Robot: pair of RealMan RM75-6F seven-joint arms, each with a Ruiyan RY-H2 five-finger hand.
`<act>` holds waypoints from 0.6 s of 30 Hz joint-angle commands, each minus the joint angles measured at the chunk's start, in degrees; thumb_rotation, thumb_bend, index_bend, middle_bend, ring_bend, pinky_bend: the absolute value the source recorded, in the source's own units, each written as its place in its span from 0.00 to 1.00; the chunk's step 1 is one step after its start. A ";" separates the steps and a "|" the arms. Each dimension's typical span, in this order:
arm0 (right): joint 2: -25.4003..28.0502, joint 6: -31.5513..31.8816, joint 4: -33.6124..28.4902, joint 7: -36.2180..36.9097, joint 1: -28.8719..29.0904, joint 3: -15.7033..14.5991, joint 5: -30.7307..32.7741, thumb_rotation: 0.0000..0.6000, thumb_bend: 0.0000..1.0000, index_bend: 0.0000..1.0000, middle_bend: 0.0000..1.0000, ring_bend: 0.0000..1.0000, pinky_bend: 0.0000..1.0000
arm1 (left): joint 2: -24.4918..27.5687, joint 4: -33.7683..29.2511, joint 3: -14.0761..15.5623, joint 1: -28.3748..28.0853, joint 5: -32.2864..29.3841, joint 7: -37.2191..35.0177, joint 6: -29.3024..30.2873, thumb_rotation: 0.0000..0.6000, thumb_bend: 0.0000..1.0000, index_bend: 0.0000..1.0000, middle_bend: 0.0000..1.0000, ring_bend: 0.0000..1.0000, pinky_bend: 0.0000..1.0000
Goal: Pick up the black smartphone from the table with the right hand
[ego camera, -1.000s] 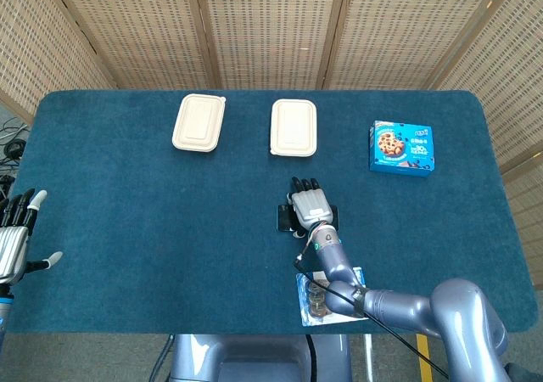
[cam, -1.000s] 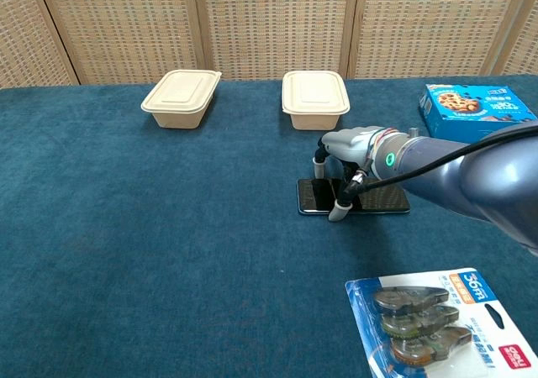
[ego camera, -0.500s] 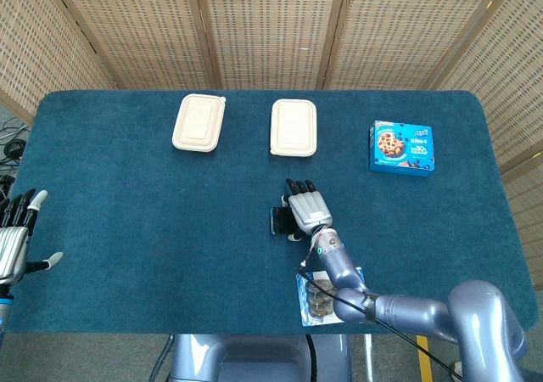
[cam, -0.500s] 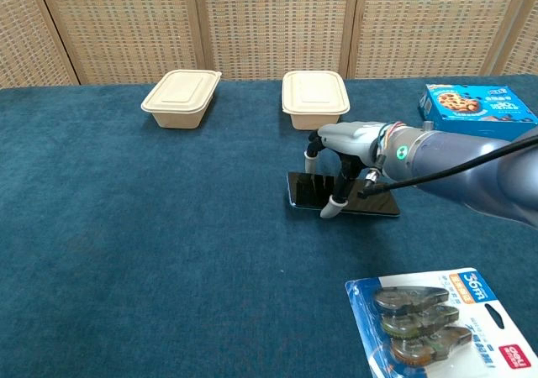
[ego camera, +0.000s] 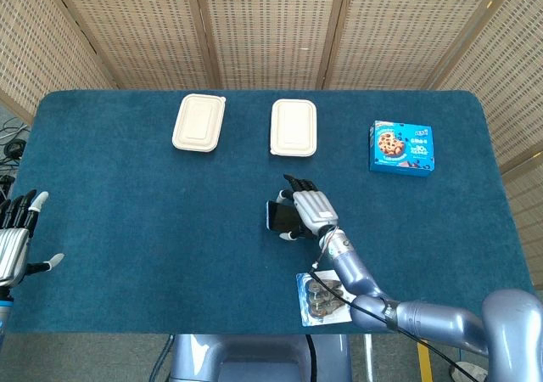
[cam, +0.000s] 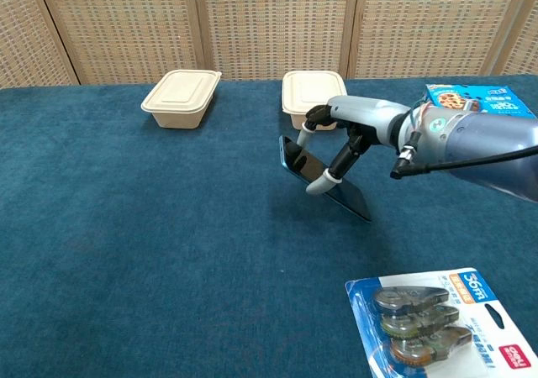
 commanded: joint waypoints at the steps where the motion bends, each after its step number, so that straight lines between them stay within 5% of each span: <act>1: 2.43 -0.60 -0.10 12.62 -5.07 0.87 -10.11 1.00 0.16 0.54 0.00 0.00 0.00 | 0.01 -0.15 0.07 0.03 0.11 0.23 0.10 1.00 0.00 0.00 0.00 0.00 0.00; 8: 2.80 -0.55 4.10 25.35 -8.04 0.12 -19.54 1.00 0.16 0.54 0.00 0.00 0.00 | -0.20 -0.24 0.14 -0.13 0.04 0.81 -0.14 1.00 0.00 0.00 0.00 0.00 0.00; 18: 3.42 -0.70 9.72 34.50 -10.27 -2.98 -26.58 1.00 0.16 0.54 0.00 0.00 0.00 | -0.39 -0.22 0.18 -0.25 -0.06 1.21 -0.29 1.00 0.00 0.00 0.00 0.00 0.00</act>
